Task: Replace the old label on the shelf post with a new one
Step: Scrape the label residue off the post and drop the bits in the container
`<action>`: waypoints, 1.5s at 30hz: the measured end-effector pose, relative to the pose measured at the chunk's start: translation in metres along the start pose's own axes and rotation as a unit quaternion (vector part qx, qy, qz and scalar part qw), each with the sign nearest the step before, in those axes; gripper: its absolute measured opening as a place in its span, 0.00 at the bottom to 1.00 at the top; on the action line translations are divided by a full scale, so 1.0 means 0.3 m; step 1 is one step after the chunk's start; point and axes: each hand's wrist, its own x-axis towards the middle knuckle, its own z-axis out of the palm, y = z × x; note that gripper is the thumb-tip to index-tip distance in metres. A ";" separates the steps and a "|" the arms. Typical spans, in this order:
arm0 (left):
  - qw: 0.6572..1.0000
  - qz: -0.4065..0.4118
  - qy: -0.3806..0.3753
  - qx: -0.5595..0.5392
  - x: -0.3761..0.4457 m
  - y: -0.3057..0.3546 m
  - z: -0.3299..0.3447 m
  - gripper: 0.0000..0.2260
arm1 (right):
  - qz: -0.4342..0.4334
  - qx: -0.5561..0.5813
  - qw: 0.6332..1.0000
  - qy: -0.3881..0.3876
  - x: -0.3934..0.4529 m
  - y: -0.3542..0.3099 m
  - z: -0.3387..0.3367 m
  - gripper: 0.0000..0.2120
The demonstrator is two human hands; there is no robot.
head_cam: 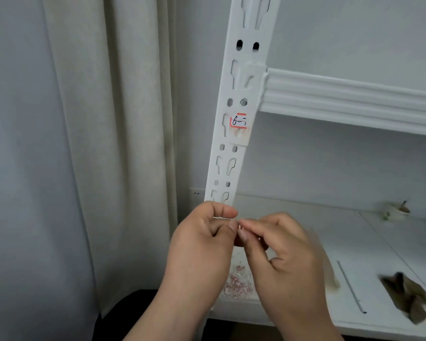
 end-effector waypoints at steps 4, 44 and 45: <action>0.999 -0.032 -0.025 0.002 0.000 -0.040 0.009 0.09 | -0.034 -0.088 0.995 -0.012 -0.027 0.035 0.004 0.08; 0.972 -0.003 -0.093 0.215 0.128 -0.146 0.035 0.07 | 0.317 -0.087 0.938 -0.111 0.009 0.238 0.114 0.09; 0.975 0.010 -0.084 0.208 0.125 -0.132 0.031 0.07 | 0.313 -0.061 0.942 -0.100 0.018 0.220 0.110 0.10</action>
